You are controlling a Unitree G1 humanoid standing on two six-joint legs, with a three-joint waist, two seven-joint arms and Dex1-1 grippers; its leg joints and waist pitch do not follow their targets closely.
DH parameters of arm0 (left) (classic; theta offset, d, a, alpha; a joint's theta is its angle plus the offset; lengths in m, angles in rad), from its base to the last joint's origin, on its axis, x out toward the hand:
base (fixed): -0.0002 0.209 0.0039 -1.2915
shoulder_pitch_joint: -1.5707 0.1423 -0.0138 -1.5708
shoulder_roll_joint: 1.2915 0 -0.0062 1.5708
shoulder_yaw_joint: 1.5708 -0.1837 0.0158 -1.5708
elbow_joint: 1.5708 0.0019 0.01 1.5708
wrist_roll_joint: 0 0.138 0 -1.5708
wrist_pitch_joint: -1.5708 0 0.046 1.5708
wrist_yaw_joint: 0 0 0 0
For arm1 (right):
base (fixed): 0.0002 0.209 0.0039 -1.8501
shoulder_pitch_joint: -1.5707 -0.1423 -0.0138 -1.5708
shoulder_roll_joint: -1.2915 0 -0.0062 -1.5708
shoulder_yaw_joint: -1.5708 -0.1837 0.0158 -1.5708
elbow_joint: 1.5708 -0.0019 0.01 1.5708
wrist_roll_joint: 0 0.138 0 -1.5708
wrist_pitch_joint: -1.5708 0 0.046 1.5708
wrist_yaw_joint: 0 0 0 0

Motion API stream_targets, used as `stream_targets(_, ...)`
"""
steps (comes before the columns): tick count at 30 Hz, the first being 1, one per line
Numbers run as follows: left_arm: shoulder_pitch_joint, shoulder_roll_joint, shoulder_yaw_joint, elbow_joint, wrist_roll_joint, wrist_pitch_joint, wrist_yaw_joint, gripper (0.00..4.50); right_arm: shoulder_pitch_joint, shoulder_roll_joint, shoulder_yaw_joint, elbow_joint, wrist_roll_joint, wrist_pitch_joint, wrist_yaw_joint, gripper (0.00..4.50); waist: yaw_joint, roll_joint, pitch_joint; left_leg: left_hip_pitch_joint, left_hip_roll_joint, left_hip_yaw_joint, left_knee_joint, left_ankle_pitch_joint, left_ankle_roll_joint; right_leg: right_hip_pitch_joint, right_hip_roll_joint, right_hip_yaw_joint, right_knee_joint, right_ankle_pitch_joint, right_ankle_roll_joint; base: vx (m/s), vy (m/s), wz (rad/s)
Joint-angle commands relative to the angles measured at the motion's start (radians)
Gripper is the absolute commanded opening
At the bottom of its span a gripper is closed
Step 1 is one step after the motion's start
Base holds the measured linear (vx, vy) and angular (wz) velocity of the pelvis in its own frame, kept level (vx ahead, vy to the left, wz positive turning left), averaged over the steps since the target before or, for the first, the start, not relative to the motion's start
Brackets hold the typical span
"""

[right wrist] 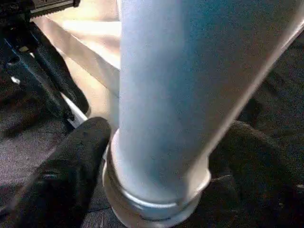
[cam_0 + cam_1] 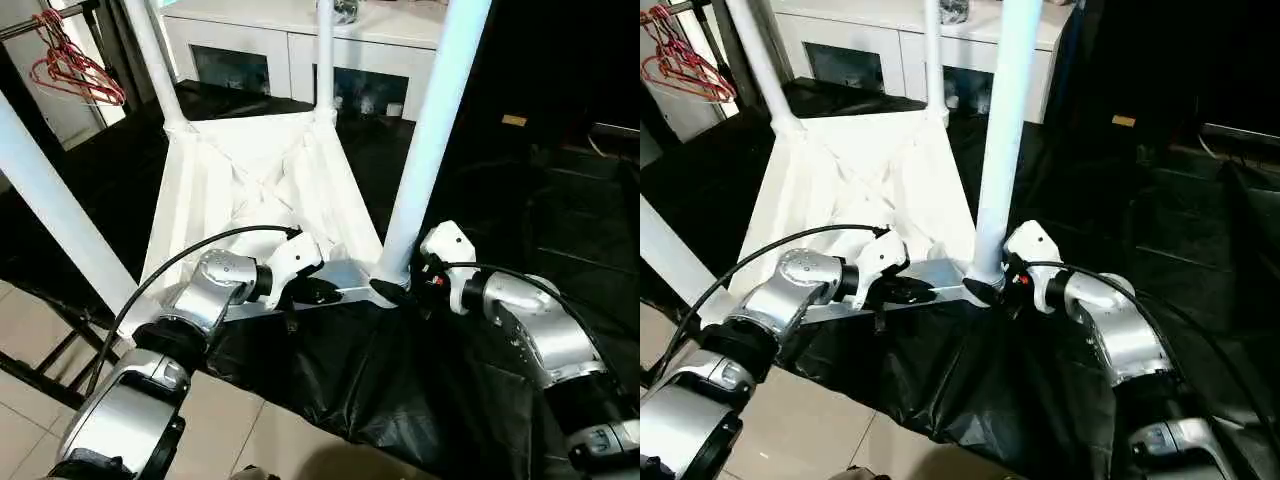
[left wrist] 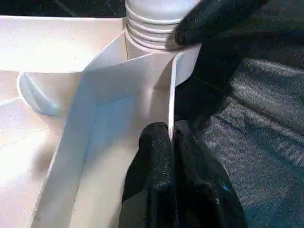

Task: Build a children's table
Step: Rotate leg to tighten

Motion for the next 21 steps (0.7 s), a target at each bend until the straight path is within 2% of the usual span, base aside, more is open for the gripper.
stream_targets(1,0.008,0.007,-0.001,0.040,0.028,0.024,0.036,0.00,-0.023,0.005,0.007,0.009,-0.011,-0.013,0.004,3.70,0.008,-0.021,-0.066,0.016,0.054,-0.028,-0.071,-0.256,0.043,0.044,-0.070,0.044,-0.083,-0.271,-0.219,0.000,0.000,0.00)
stream_targets(6,0.009,0.005,-0.001,0.041,0.028,0.024,0.032,0.00,-0.036,0.006,0.018,0.036,-0.025,-0.028,0.012,3.26,0.005,-0.025,-0.064,0.016,0.054,-0.030,-0.074,-0.274,0.035,0.044,-0.071,0.044,-0.087,-0.324,-0.204,0.000,0.000,0.00)
stream_targets(12,0.012,0.007,-0.001,0.038,0.028,0.022,0.032,0.00,-0.049,0.009,0.022,0.055,-0.031,-0.038,0.010,2.79,0.005,-0.026,-0.063,0.017,0.055,-0.030,-0.074,-0.274,0.036,0.042,-0.070,0.045,-0.086,-0.314,-0.205,0.000,0.000,0.00)
stream_targets(16,0.017,0.015,-0.001,0.037,0.030,0.017,0.031,0.00,-0.055,0.015,0.024,0.070,-0.042,-0.044,0.006,2.72,0.004,-0.027,-0.062,0.018,0.056,-0.030,-0.075,-0.286,0.033,0.041,-0.071,0.045,-0.090,-0.338,-0.200,0.000,0.000,0.00)
stream_targets(18,0.019,0.018,0.001,0.039,0.032,0.016,0.037,0.00,-0.059,0.017,0.023,0.087,-0.049,-0.049,-0.002,2.72,0.003,-0.026,-0.061,0.017,0.056,-0.031,-0.076,-0.290,0.031,0.041,-0.071,0.045,-0.090,-0.348,-0.196,0.000,0.000,0.00)
stream_targets(19,0.020,0.018,0.004,0.038,0.034,0.017,0.050,0.00,-0.059,0.019,0.021,0.095,-0.051,-0.049,-0.007,2.72,0.003,-0.022,-0.061,0.017,0.056,-0.032,-0.077,-0.293,0.028,0.041,-0.071,0.045,-0.089,-0.349,-0.196,0.000,0.000,0.00)
stream_targets(21,0.019,0.016,0.008,0.040,0.036,0.018,0.068,0.00,-0.058,0.023,0.018,0.101,-0.052,-0.045,-0.016,2.72,0.000,-0.025,-0.060,0.019,0.055,-0.032,-0.078,-0.306,0.023,0.040,-0.070,0.045,-0.092,-0.358,-0.195,0.000,0.000,0.00)
